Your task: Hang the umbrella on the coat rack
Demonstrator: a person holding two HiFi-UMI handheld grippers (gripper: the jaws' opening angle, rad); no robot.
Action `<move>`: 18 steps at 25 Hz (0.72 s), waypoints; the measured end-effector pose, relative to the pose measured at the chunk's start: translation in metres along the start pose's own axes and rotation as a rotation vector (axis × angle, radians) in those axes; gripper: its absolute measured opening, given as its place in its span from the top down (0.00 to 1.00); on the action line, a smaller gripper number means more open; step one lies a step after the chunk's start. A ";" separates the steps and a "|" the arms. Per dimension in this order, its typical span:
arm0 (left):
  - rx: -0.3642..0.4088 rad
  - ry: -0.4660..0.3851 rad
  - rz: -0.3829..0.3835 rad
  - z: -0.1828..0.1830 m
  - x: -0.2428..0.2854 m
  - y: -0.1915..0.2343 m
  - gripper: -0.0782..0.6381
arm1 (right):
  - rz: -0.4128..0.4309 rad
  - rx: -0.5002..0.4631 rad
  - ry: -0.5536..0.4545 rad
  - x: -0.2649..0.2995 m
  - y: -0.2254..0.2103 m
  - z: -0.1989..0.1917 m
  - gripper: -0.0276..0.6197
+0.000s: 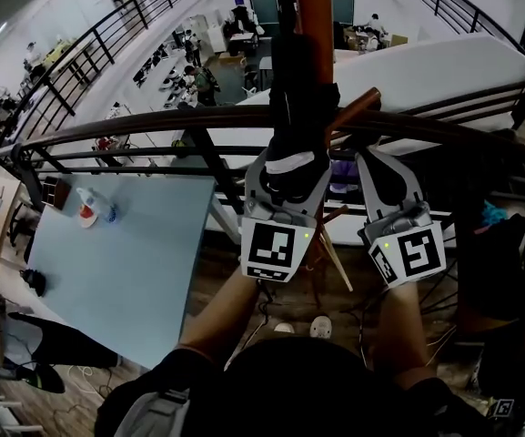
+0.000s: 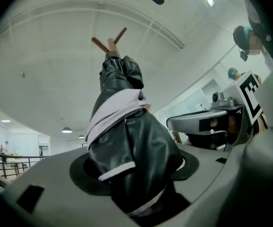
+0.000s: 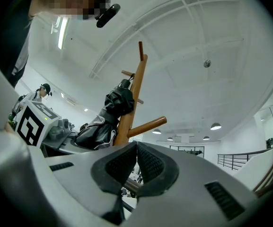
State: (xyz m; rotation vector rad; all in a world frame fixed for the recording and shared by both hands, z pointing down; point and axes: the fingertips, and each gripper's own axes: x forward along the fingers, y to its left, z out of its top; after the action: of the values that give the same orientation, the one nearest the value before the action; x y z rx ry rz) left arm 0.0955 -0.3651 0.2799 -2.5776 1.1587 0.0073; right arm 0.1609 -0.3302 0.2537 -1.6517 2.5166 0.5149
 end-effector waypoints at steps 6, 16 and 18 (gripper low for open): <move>0.006 -0.024 -0.010 0.006 -0.008 -0.001 0.42 | 0.006 0.007 0.007 0.000 0.009 0.000 0.91; 0.042 -0.007 -0.002 -0.013 -0.030 0.004 0.31 | 0.017 -0.009 0.014 -0.003 0.035 -0.009 0.91; 0.040 0.003 -0.014 -0.017 -0.035 0.005 0.31 | 0.018 -0.011 0.018 -0.003 0.041 -0.010 0.91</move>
State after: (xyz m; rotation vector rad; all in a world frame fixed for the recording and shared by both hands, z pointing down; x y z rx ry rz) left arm 0.0663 -0.3474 0.2992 -2.5514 1.1310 -0.0231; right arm 0.1256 -0.3162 0.2728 -1.6458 2.5484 0.5186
